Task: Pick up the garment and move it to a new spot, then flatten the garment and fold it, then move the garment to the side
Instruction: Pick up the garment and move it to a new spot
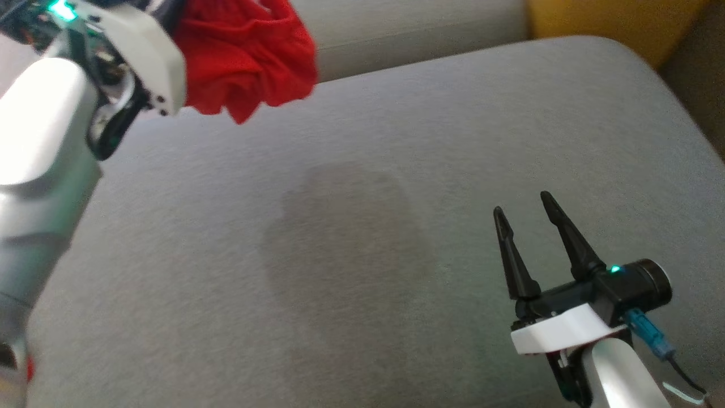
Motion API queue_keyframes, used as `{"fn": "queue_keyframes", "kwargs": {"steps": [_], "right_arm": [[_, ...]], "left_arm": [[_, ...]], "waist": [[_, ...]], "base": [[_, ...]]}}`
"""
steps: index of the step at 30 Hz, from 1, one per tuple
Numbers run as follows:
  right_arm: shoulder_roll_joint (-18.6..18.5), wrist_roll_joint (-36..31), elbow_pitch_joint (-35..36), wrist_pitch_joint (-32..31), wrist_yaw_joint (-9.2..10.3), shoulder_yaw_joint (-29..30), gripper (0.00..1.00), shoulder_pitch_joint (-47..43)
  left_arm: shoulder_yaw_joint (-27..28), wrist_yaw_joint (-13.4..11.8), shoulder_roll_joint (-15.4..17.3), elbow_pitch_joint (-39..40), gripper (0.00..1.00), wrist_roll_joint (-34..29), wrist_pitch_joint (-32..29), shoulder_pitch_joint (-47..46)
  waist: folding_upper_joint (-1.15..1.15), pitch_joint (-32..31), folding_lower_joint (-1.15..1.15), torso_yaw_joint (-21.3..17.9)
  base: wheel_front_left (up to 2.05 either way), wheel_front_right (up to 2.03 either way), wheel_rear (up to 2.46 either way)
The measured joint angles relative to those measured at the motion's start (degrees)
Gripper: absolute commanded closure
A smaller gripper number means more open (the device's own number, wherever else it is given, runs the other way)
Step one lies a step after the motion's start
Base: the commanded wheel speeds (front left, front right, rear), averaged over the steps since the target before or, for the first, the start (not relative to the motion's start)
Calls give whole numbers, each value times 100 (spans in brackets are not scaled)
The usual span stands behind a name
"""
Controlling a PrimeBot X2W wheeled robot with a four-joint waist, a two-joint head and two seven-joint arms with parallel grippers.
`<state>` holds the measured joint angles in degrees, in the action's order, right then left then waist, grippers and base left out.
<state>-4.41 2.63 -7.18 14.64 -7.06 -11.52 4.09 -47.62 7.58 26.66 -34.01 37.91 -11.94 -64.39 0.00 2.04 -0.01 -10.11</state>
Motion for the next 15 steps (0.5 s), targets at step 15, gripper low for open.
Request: {"fn": "queue_keyframes", "kwargs": {"steps": [15], "right_arm": [[68, 27, 146, 1, 0, -1, 0, 526]], "left_arm": [[-634, -52, -862, 186, 100, 132, -64, 556]], "waist": [[0, 753, 2, -1099]], "base": [[0, 0, 0]]}}
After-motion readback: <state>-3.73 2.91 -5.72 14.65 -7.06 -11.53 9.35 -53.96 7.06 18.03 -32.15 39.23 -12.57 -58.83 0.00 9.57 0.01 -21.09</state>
